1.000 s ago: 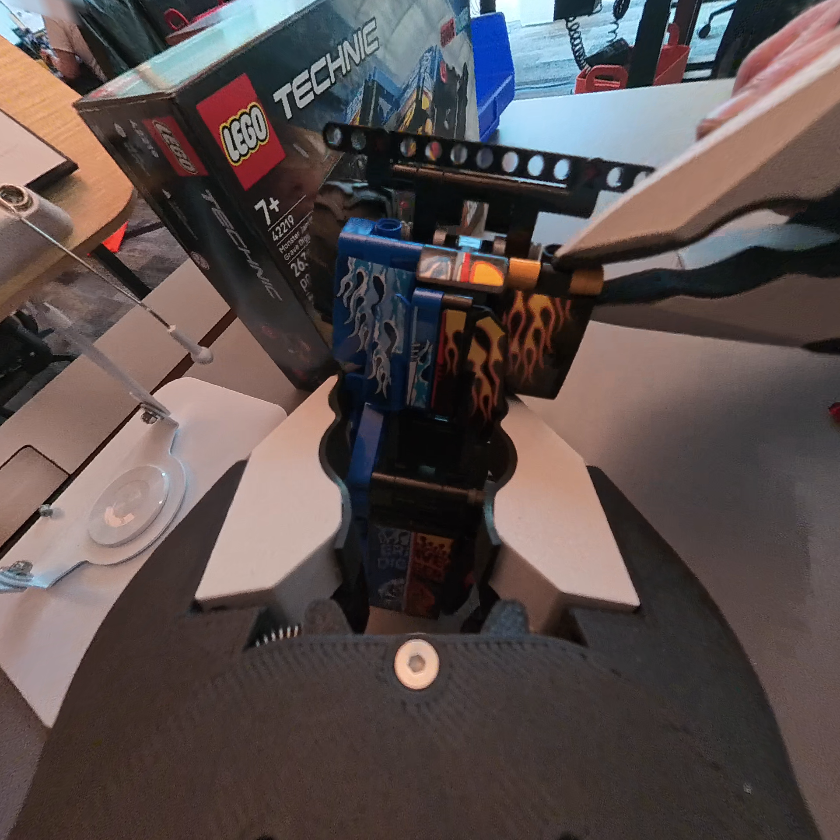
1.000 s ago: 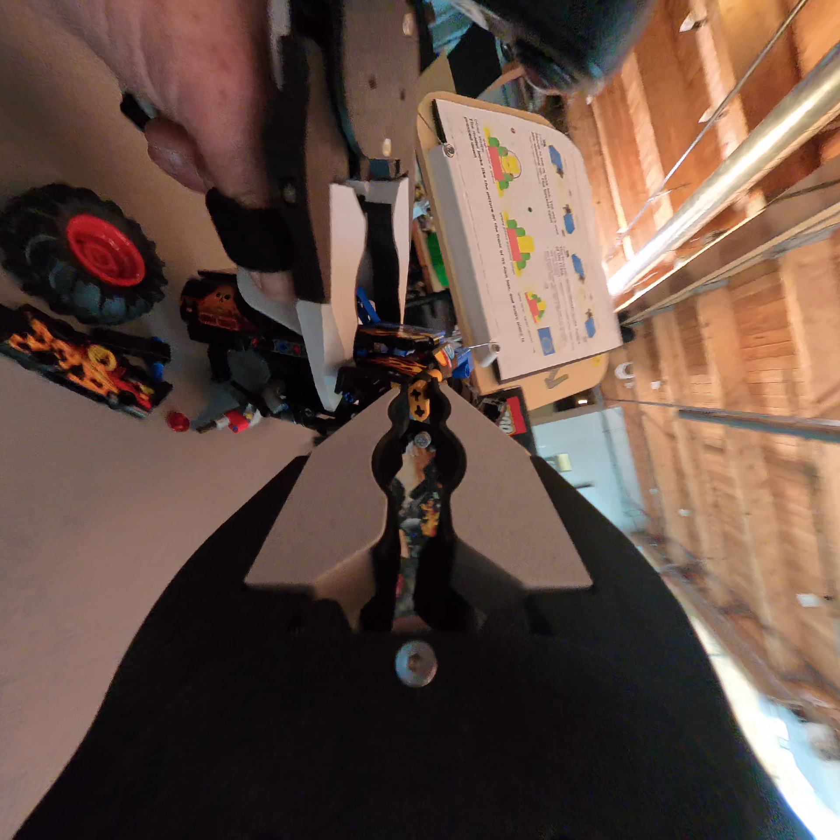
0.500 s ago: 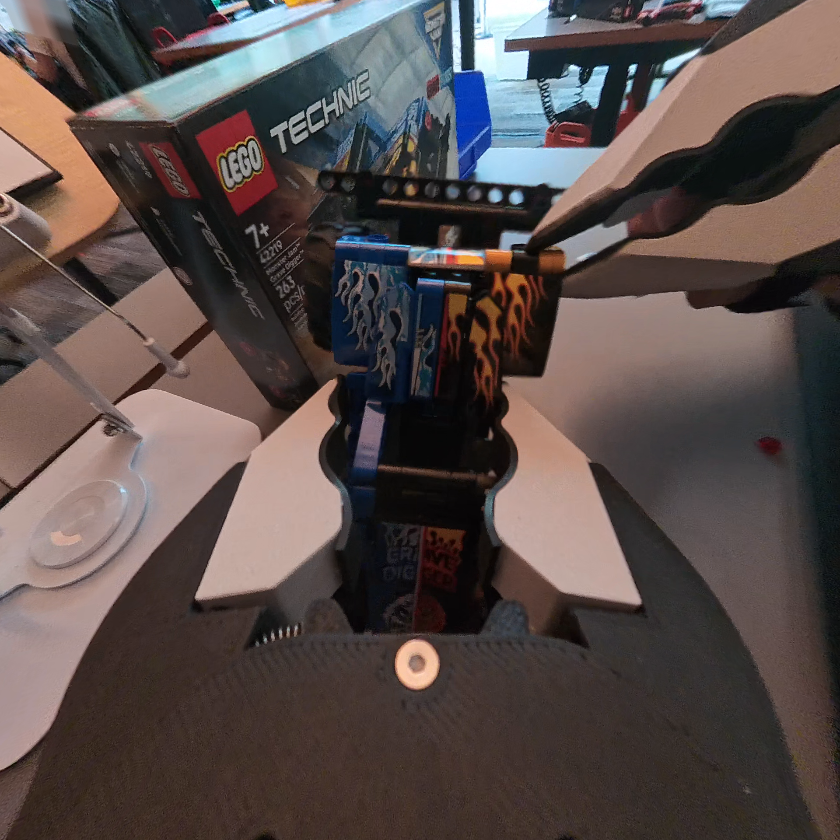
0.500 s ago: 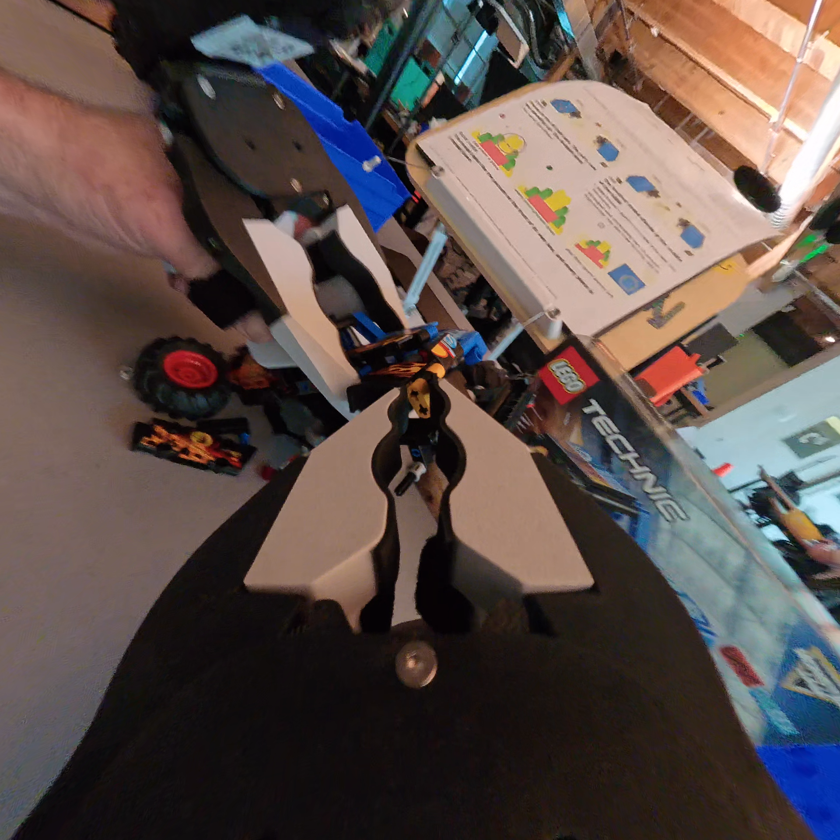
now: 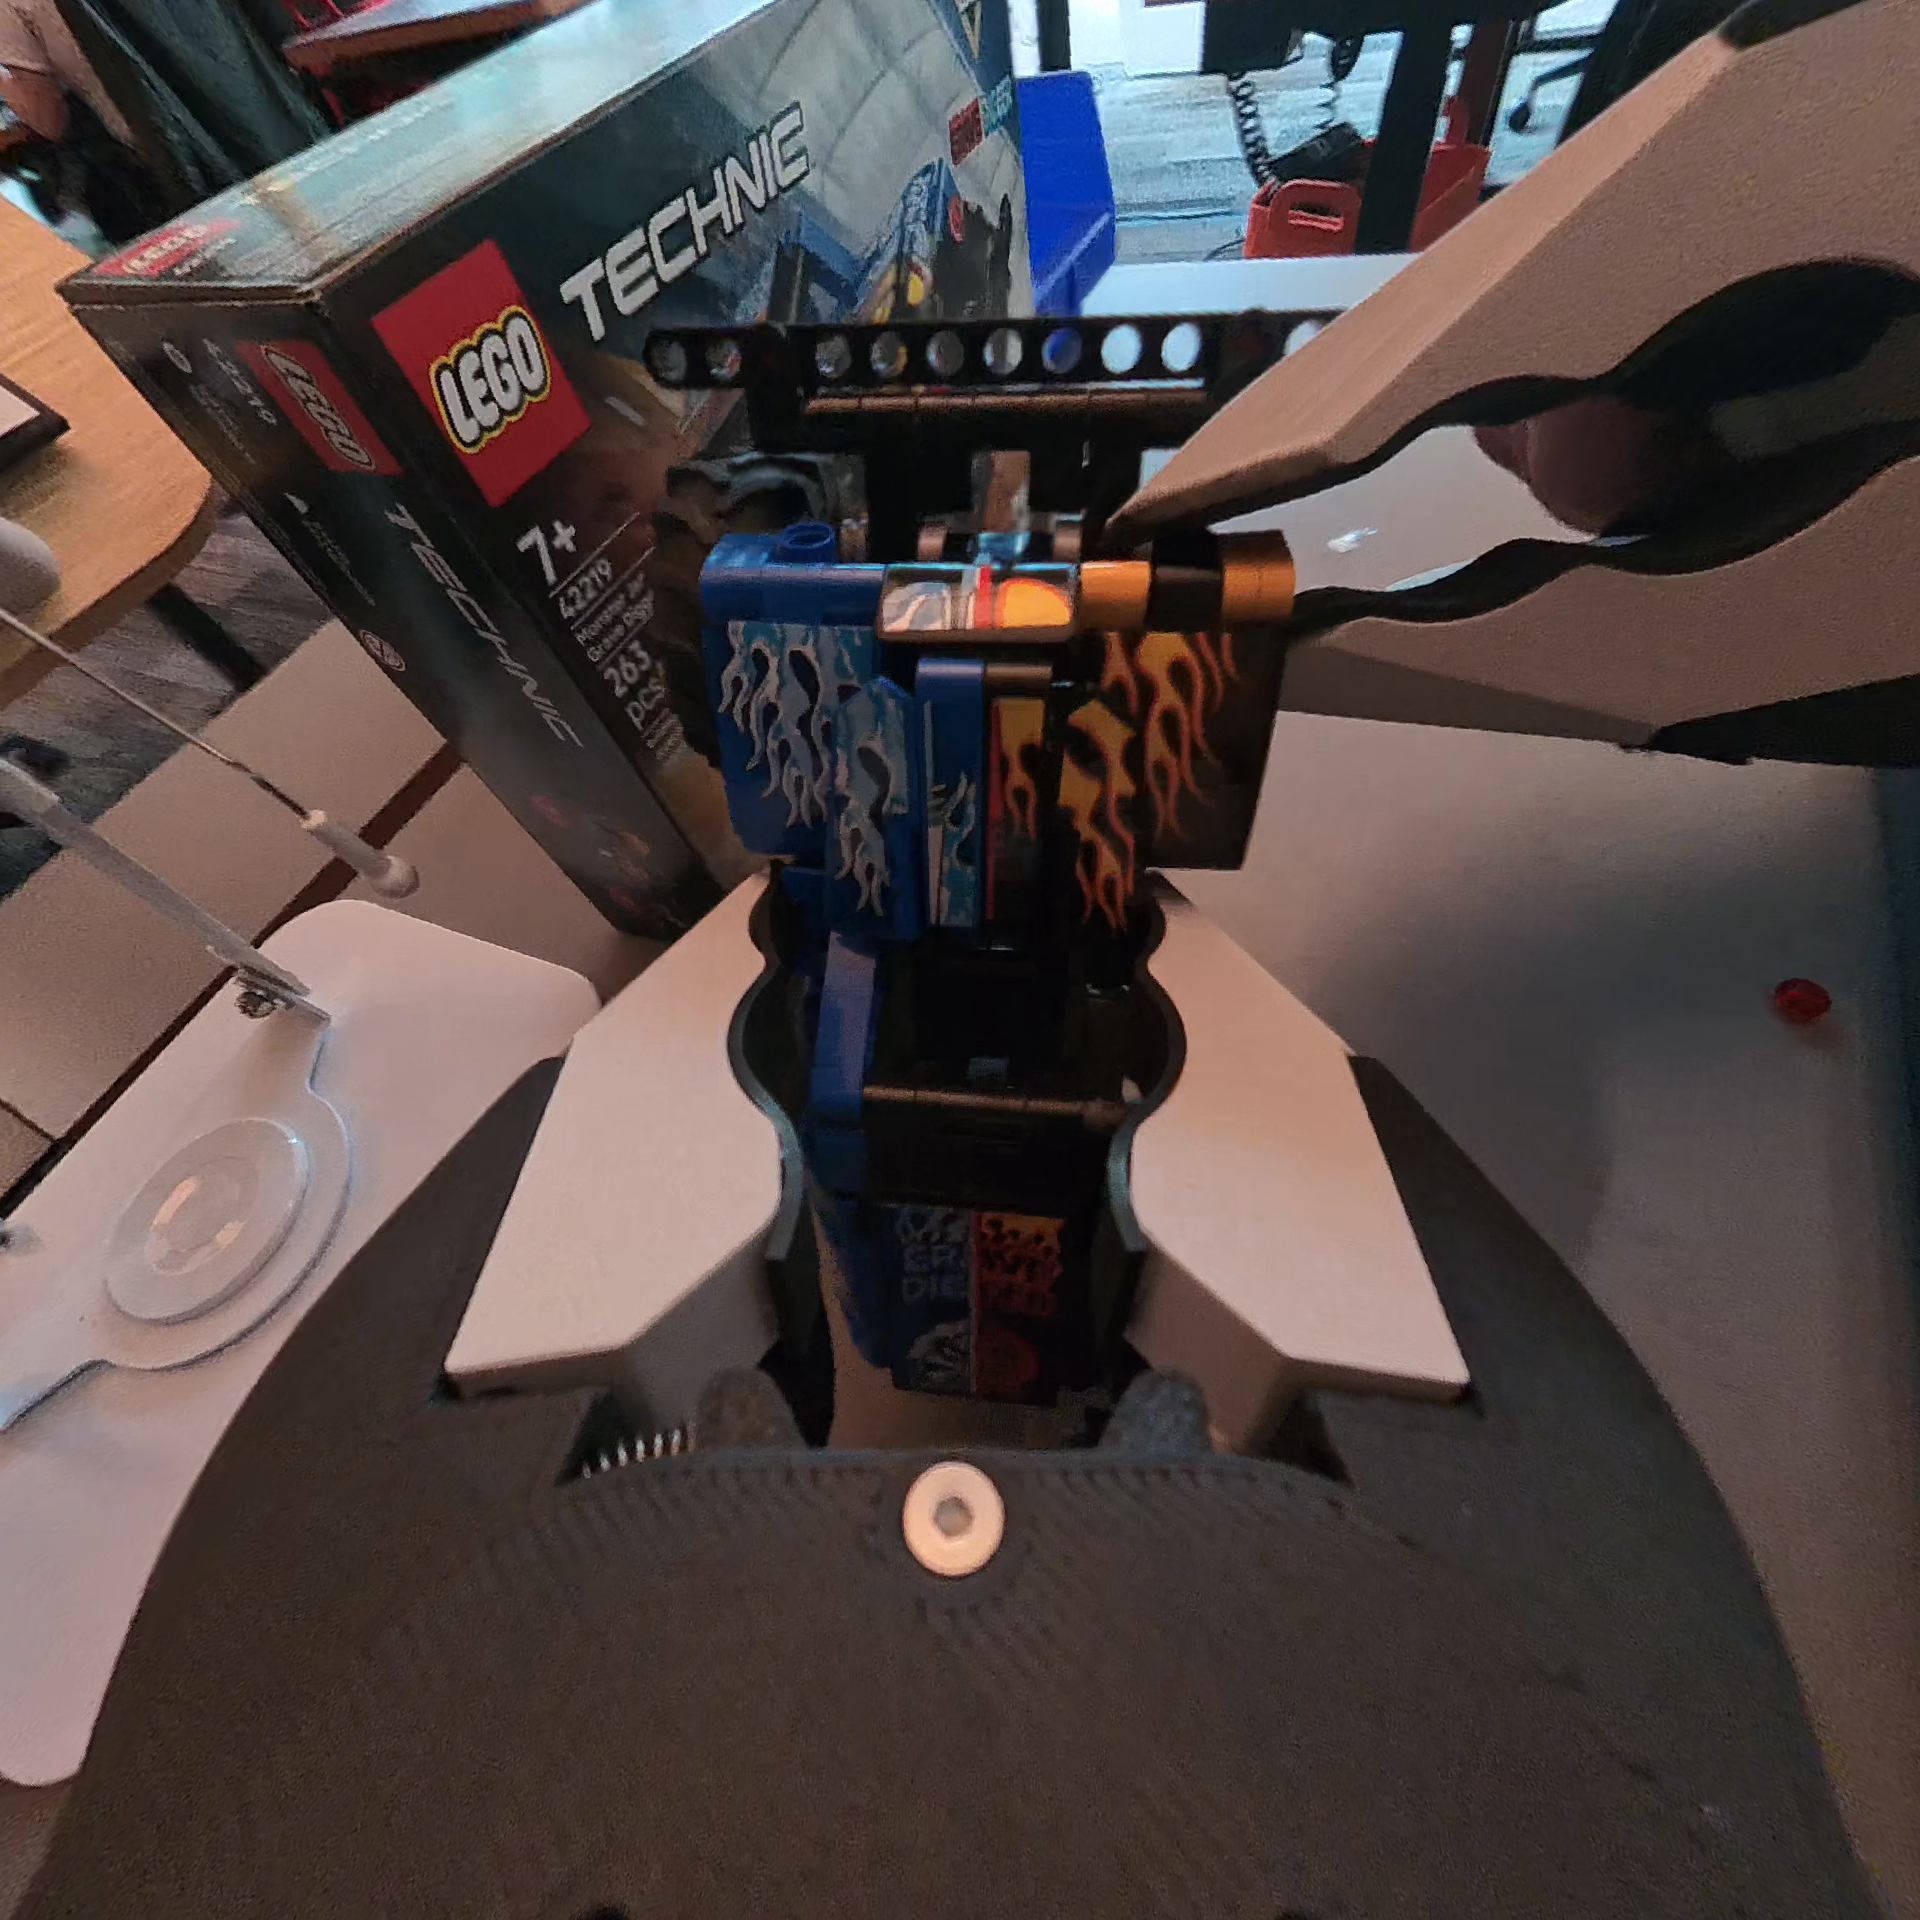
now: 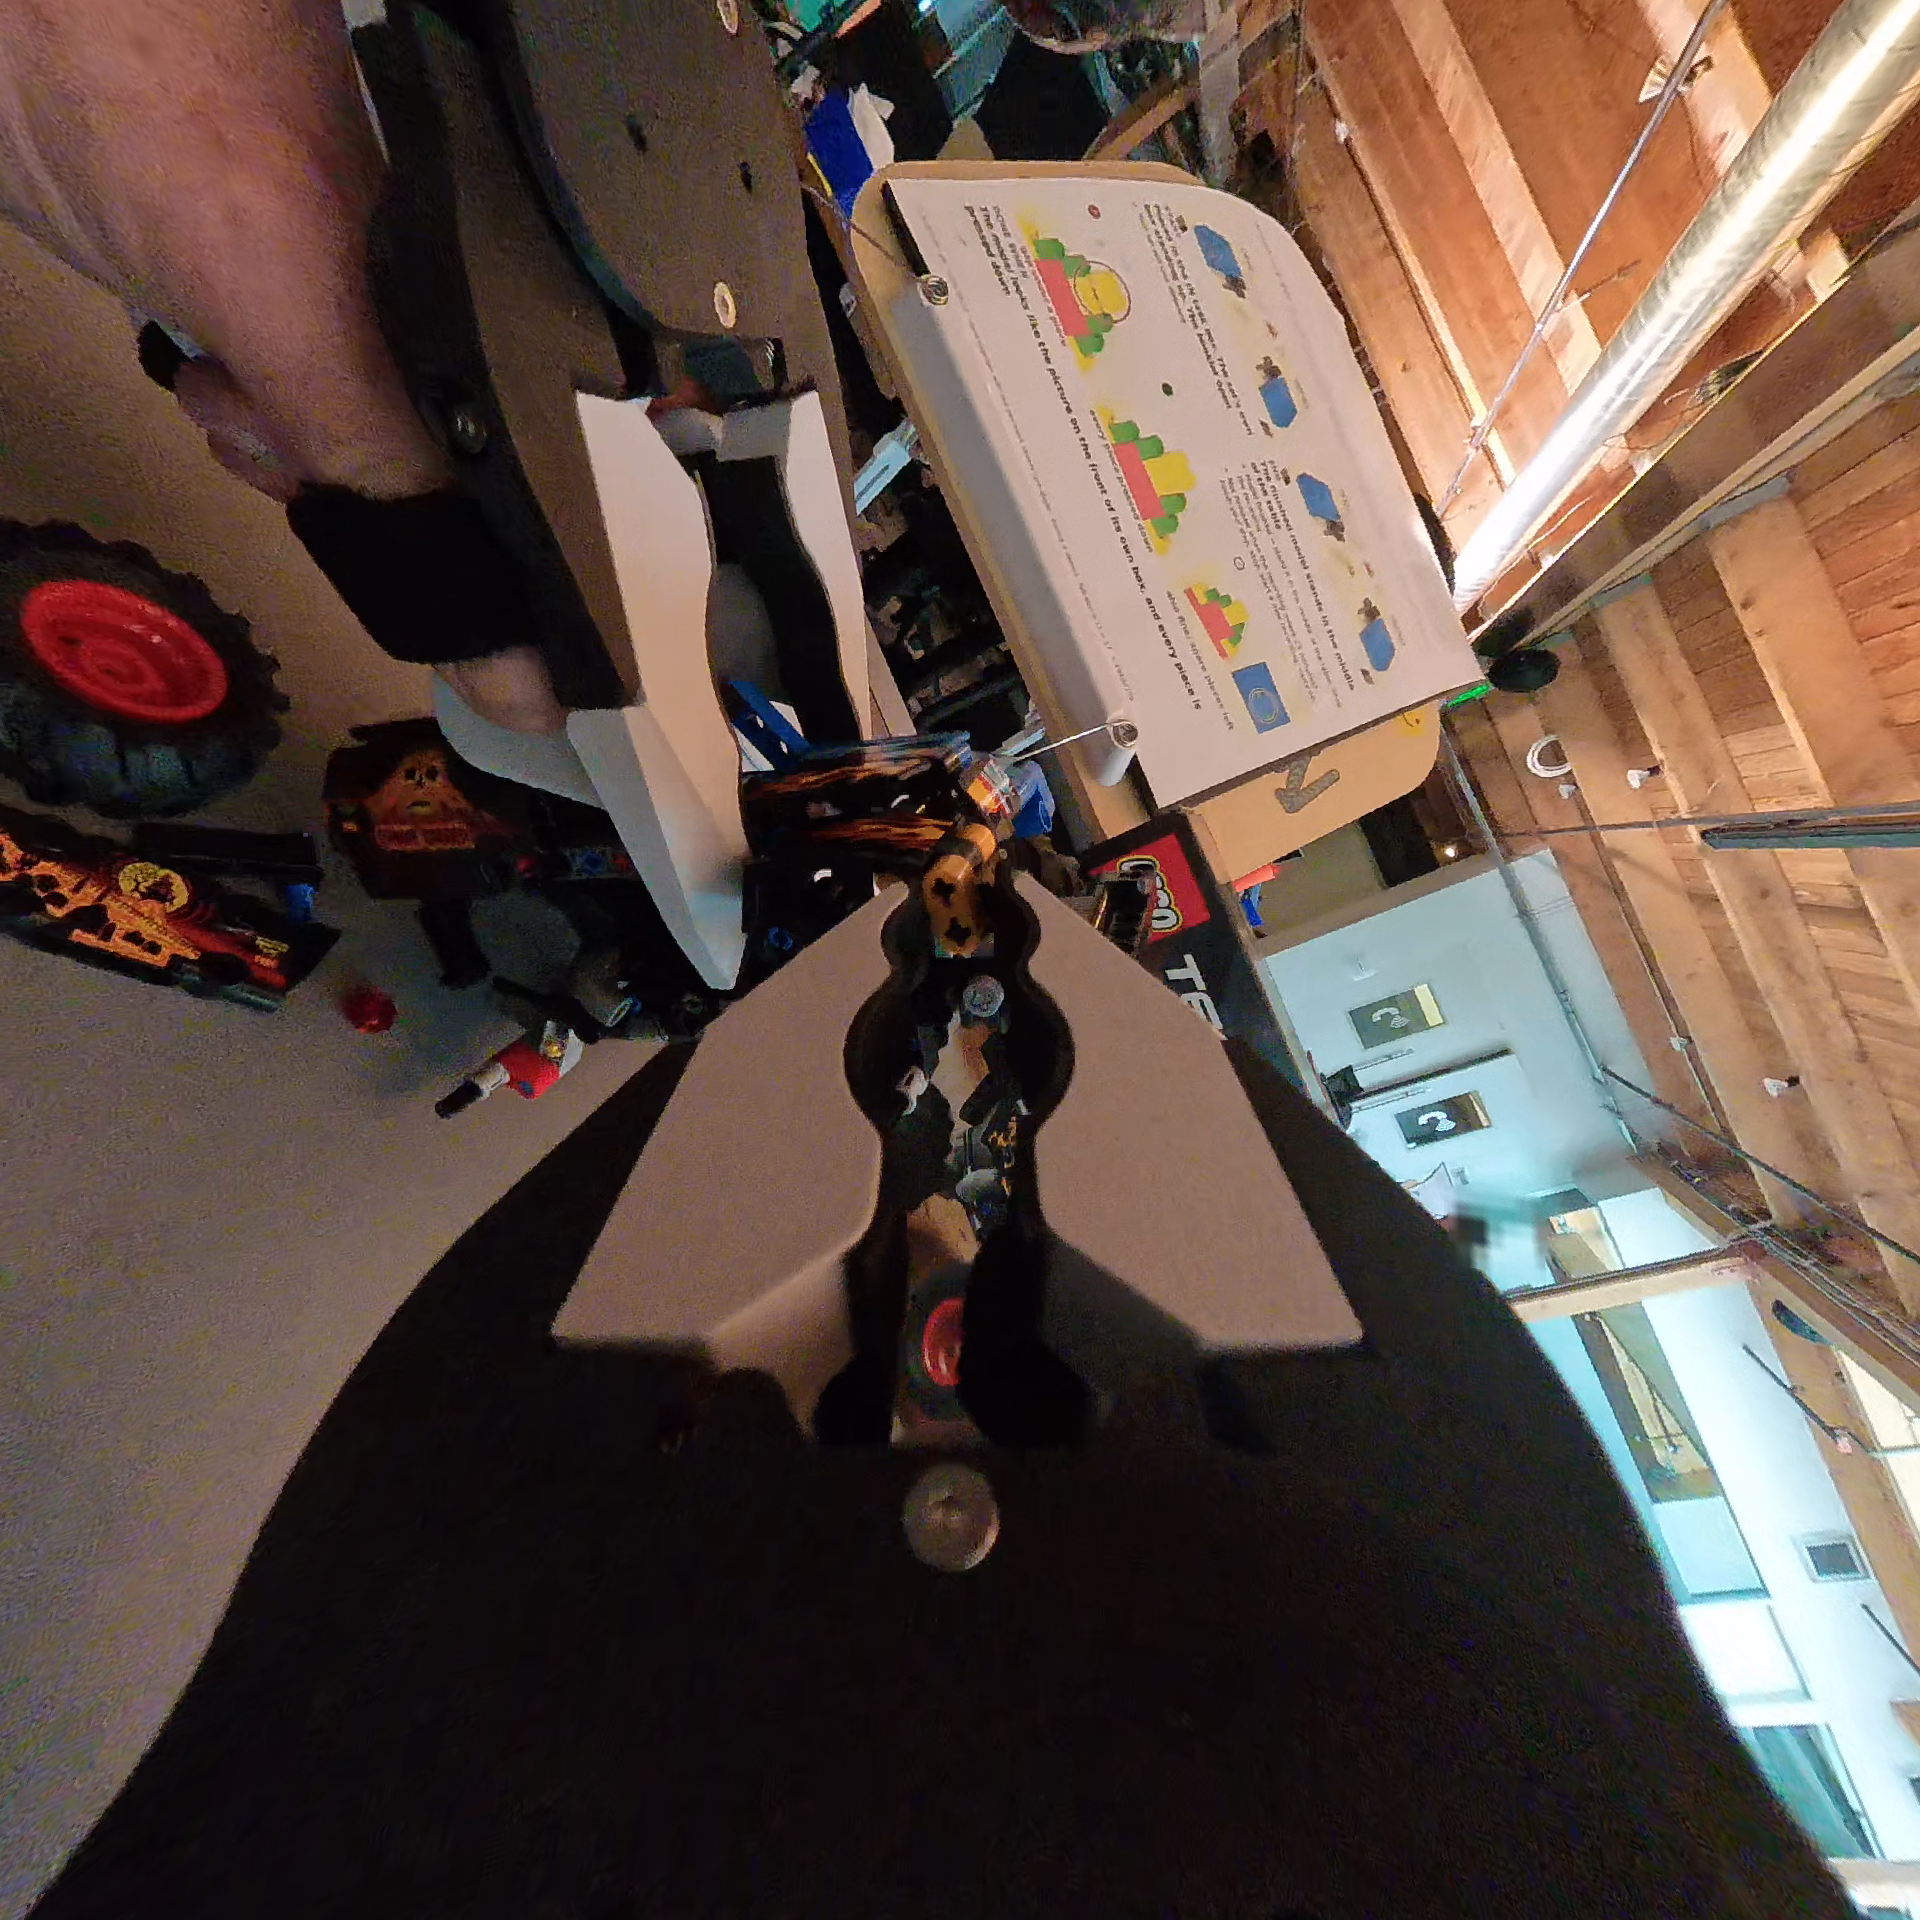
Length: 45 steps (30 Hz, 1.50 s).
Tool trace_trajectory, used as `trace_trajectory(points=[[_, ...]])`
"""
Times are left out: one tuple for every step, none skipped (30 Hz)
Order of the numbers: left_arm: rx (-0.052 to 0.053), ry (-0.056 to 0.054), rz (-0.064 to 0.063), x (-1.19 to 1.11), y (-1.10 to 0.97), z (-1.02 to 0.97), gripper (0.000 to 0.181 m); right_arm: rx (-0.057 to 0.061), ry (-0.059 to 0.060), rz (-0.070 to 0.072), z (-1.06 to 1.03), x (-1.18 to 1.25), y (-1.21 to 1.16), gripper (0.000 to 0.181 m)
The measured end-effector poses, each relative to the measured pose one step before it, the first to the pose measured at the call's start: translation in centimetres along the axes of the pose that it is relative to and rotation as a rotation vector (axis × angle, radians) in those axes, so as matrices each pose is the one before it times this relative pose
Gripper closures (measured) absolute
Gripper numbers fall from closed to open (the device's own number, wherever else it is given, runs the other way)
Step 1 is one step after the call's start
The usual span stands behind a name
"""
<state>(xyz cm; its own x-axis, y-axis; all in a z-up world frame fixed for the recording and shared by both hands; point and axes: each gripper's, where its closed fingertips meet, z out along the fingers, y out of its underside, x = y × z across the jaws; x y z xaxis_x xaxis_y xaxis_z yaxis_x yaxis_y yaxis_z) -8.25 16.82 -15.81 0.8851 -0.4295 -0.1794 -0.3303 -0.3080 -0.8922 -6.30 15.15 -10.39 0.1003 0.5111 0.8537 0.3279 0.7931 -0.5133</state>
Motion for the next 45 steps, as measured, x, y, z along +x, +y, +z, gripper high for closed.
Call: trace_trajectory(points=[[-0.0112,-0.0126,0.0179,-0.003,0.251,0.4,0.116,-0.0002,0.0031,-0.0149,0.03,-0.063,-0.178,0.172],[0.001,0.0018,0.0058,0.239,0.021,0.382,0.114,0.002,-0.0104,0.0017,0.047,-0.188,-0.285,0.172],[-0.0009,-0.0095,0.0012,-0.062,0.02,0.224,0.112,-0.0007,-0.0115,0.01,0.085,-0.075,-0.201,0.172],[-0.0008,0.0054,-0.004,-0.05,-0.032,-0.004,0.112,-0.0076,-0.0034,-0.0159,0.068,0.051,-0.06,0.172],[-0.0061,0.0168,-0.0092,-0.012,0.0,-0.219,0.113,-0.0067,-0.002,-0.025,0.017,0.049,-0.035,0.173],[-0.0001,0.0212,-0.0029,0.07,-0.029,-0.415,0.114,0.0031,-0.003,-0.0151,-0.042,0.058,-0.102,0.174],[0.0039,0.0359,-0.0108,0.261,0.017,-0.558,0.114,0.0064,-0.0053,-0.0142,-0.078,0.009,-0.045,0.173],[-0.0021,0.0441,-0.0046,0.393,0.175,-0.696,0.113,0.0121,-0.0117,-0.0168,-0.129,-0.163,-0.096,0.174],[-0.0126,0.046,-0.0065,0.427,0.316,-0.742,0.111,0.0219,-0.0166,-0.0195,-0.139,-0.329,-0.234,0.174],[-0.0082,0.0365,-0.0139,0.359,0.223,-0.665,0.109,0.0113,-0.0082,-0.0137,-0.053,-0.297,-0.137,0.174],[-0.0049,0.0158,-0.0058,0.204,0.14,-0.437,0.108,0.0043,0.0008,-0.013,0.005,-0.237,-0.116,0.174],[-0.0006,0.0046,0.0147,0.182,0.07,-0.251,0.107,0.0061,0.0052,-0.0058,-0.043,-0.032,-0.163,0.174],[-0.0029,0.0098,0.0081,0.183,0.036,-0.256,0.105,0.0049,0.0004,0.0042,-0.075,0.053,-0.085,0.174],[0.0112,-0.0059,-0.0049,-0.138,-0.24,-0.381,0.102,0.0021,0.001,0.008,-0.053,0.078,-0.011,0.175],[0.0356,-0.0115,0.0002,-0.242,-0.632,-0.61,0.106,-0.0068,0.0026,-0.0024,-0.073,0.042,0.153,0.175],[0.041,-0.0055,-0.0101,-0.217,-0.774,-0.635,0.108,-0.0015,0.0051,-0.0091,-0.112,0.027,0.103,0.175],[0.0332,-0.005,-0.0085,-0.181,-0.636,-0.41,0.11,-0.0027,0.0033,-0.0083,-0.111,-0.05,0.012,0.175],[0.0043,-0.0039,0.002,-0.044,-0.116,0.002,0.108,0.0004,0.0061,-0.018,-0.085,-0.08,-0.155,0.175],[-0.0058,-0.0037,0.0085,0.066,0.062,0.273,0.106,-0.0051,0.0068,-0.0164,-0.031,-0.038,-0.119,0.176],[0.0077,-0.0016,0.0082,0.121,-0.22,0.263,0.107,-0.0084,0.007,-0.0162,0.021,0.035,-0.061,0.176],[0.0016,0.0022,0.0028,0.081,-0.163,0.079,0.109,-0.0085,0.0067,-0.0184,0.034,0.073,0.057,0.176],[0.0331,0.0093,-0.013,0.06,-0.645,-0.167,0.11,0.0054,0.0,-0.0054,-0.014,-0.021,-0.138,0.176],[0.0641,0.0384,-0.0361,0.342,-1.129,-0.422,0.112,0.0071,-0.0001,-0.0034,-0.037,-0.074,-0.27,0.176],[0.0359,0.0263,-0.0239,0.206,-0.727,-0.444,0.114,0.0038,0.003,-0.0123,-0.013,-0.078,-0.311,0.176],[-0.0148,-0.0367,0.0136,-0.557,0.086,-0.313,0.114,0.0029,0.0029,-0.0096,0.007,-0.067,-0.319,0.176],[-0.0204,-0.0254,0.0157,-0.342,0.324,-0.05,0.113,0.004,0.0019,-0.0058,0.018,-0.069,-0.326,0.176],[0.0092,0.021,-0.0158,0.324,0.014,0.103,0.118,0.0016,0.0033,-0.0059,0.057,-0.029,-0.25,0.176],[0.0038,0.0134,-0.0093,0.257,0.193,0.219,0.12,-0.0066,0.0025,-0.0016,0.097,-0.006,-0.021,0.176],[0.011,-0.0081,-0.0031,-0.038,-0.039,0.032,0.122,-0.0053,0.0027,-0.001,0.051,0.055,0.087,0.176],[0.0055,-0.0122,0.0077,-0.063,-0.092,-0.075,0.124,0.0001,-0.0019,0.0021,-0.012,-0.004,0.023,0.176],[0.0059,-0.0037,0.0052,0.052,-0.09,-0.06,0.129,0.0,-0.0004,-0.0022,-0.037,-0.04,-0.049,0.176],[0.0104,-0.0072,0.0041,-0.038,-0.097,-0.051,0.131,-0.0026,0.0025,-0.0092,-0.04,-0.056,-0.062,0.176],[0.0165,-0.0082,-0.0045,-0.075,-0.131,-0.056,0.134,-0.0029,0.002,-0.0076,-0.046,-0.055,-0.107,0.177],[0.0075,-0.0071,-0.0033,0.001,0.074,0.018,0.134,-0.0095,0.0009,-0.004,0.003,-0.076,-0.009,0.177],[0.0099,-0.0088,0.0006,0.017,0.029,-0.021,0.134,-0.0032,0.001,-0.0012,-0.005,-0.047,-0.028,0.177],[0.0011,-0.0149,0.0076,-0.019,0.011,-0.011,0.134,-0.0019,-0.0006,0.0069,0.013,-0.029,0.01,0.177],[-0.0035,-0.0197,0.0173,-0.031,-0.017,0.016,0.134,-0.0056,0.0009,0.0046,0.014,-0.014,0.047,0.177],[0.0009,-0.0178,0.0118,-0.059,-0.049,0.048,0.135,-0.0093,0.0045,-0.0033,0.011,0.026,0.077,0.177],[0.0034,-0.0146,0.0081,-0.062,-0.044,0.082,0.135,-0.0079,0.005,0.0018,0.023,0.018,0.094,0.177],[0.0005,-0.0122,0.0106,-0.054,-0.04,0.085,0.136,-0.0046,0.0048,0.0063,-0.002,0.001,0.093,0.177],[0.0015,-0.0032,0.009,0.052,-0.013,0.101,0.136,-0.0024,0.0067,0.0061,-0.001,-0.017,0.083,0.177],[0.0053,0.0443,0.0139,0.893,-0.055,0.223,0.159,0.0005,0.0079,0.0013,-0.016,0.015,-0.051,0.177],[0.0069,-0.0239,0.0111,-0.067,-0.122,0.231,0.162,-0.0049,-0.002,0.0079,-0.01,-0.037,0.045,0.178],[0.001,-0.0109,0.0154,-0.006,-0.09,0.066,0.164,0.0072,-0.0014,0.0309,0.042,-0.006,0.105,0.177],[-0.0036,-0.011,0.0068,-0.042,0.043,0.169,0.164,0.0017,0.0055,0.0186,0.051,-0.02,0.197,0.177]])
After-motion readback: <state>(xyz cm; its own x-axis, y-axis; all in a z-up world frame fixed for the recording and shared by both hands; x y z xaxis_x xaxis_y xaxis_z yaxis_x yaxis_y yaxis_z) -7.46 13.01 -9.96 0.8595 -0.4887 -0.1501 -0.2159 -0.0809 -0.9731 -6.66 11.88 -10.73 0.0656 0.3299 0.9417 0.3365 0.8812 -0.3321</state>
